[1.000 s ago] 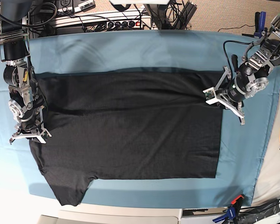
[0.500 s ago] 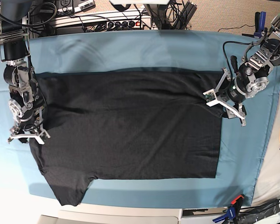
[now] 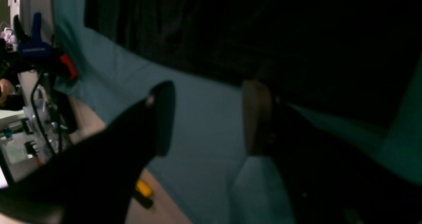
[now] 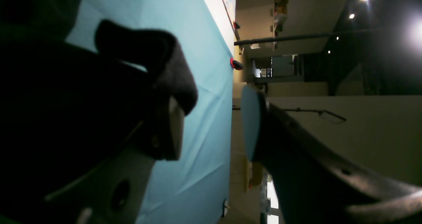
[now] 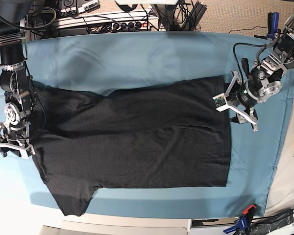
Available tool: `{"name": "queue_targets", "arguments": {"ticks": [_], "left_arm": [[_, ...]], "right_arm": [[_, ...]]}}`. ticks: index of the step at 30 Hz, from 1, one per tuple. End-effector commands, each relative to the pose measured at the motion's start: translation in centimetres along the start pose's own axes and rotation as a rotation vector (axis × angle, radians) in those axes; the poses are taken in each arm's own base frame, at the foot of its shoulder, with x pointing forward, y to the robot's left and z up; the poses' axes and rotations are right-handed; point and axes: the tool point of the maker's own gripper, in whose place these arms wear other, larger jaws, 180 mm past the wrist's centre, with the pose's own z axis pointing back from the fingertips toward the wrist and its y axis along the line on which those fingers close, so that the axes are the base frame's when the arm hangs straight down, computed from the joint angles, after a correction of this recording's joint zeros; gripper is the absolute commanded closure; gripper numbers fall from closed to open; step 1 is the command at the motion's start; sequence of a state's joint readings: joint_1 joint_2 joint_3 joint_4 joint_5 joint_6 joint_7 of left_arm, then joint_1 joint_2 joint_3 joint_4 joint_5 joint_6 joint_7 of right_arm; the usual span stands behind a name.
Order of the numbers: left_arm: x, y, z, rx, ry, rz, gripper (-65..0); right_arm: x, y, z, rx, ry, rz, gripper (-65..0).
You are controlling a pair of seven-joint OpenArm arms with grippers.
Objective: Fold the T-shirt properly
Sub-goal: 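Release the shirt edge with both grippers onto the shirt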
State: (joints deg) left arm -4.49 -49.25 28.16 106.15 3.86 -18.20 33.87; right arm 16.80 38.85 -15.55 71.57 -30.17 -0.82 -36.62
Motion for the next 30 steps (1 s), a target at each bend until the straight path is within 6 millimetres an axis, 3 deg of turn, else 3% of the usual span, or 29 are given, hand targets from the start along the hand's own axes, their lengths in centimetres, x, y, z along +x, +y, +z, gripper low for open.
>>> {"name": "queue_targets", "arguments": {"ticks": [1,11,15,24,30], "left_arm": [[0.1,1.6,0.4,0.045,-0.006,-0.011,-33.3],[0.2,1.6,0.4,0.044,-0.008,-0.009,-33.3],[0.2,1.6,0.4,0.044,-0.008,-0.009,-33.3],[0.2,1.6,0.4,0.044,-0.008,-0.009,-33.3],[0.0,1.0,0.4,0.009,0.0,0.019,-33.3]], "right_arm": [[0.2,-2.8,-0.3,-0.07,-0.011,-0.004,-28.1],[0.3,-2.4,-0.4,-0.043,-0.019,-0.001,-28.1],[0.9,0.9,-0.2,0.139,-0.051,0.022,-28.1],[0.7,6.1,1.4,0.44,-0.072,0.12,-28.1],[-1.0,7.5,2.5,0.593,-0.032,0.173,-28.1]]}}
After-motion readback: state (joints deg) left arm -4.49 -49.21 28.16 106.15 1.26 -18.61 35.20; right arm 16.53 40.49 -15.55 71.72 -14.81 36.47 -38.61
